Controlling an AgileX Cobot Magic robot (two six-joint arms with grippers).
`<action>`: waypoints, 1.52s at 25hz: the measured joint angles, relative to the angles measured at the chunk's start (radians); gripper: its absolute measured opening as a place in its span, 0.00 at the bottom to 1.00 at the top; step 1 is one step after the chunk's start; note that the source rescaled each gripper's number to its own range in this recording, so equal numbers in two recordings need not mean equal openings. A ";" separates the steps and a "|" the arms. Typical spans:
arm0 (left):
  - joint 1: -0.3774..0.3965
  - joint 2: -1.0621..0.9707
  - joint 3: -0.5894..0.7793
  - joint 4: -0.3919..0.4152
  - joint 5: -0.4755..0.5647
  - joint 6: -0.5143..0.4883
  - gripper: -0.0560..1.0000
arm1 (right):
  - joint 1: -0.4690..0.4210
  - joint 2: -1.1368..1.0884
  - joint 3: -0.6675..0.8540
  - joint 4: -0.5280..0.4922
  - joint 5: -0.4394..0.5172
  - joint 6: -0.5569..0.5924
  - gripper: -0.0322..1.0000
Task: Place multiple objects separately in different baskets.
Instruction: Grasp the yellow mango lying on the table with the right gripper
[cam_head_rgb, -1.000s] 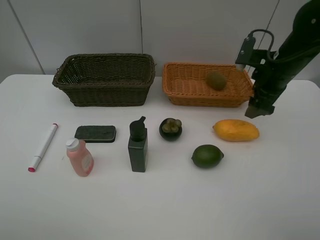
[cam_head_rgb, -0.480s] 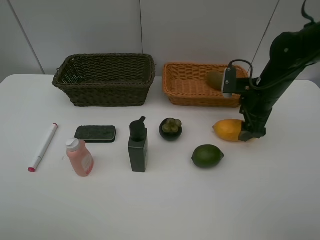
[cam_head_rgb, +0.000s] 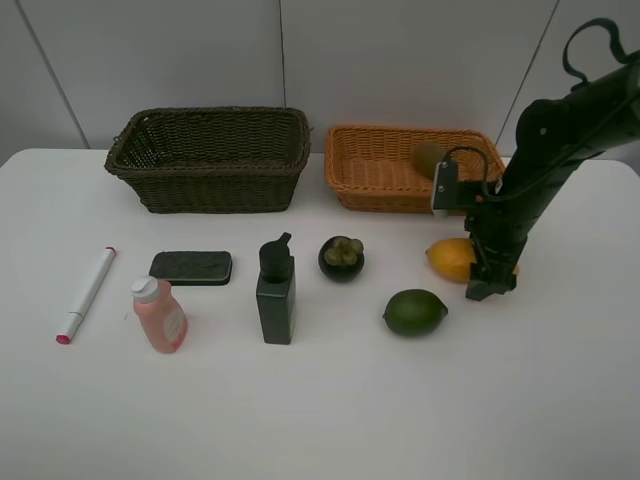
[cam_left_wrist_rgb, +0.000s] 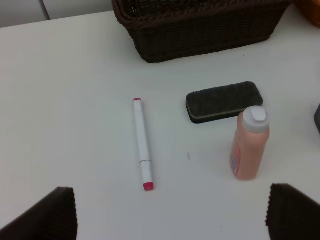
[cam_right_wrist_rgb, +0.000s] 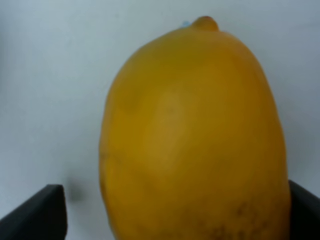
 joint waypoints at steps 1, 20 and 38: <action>0.000 0.000 0.000 0.000 0.000 0.000 1.00 | 0.000 0.003 0.000 0.000 -0.001 0.000 0.97; 0.000 0.000 0.000 0.000 0.000 0.000 1.00 | 0.000 0.009 0.000 -0.011 -0.050 -0.011 0.29; 0.000 0.000 0.000 0.000 0.000 0.000 1.00 | 0.000 -0.035 0.000 -0.012 -0.047 -0.011 0.29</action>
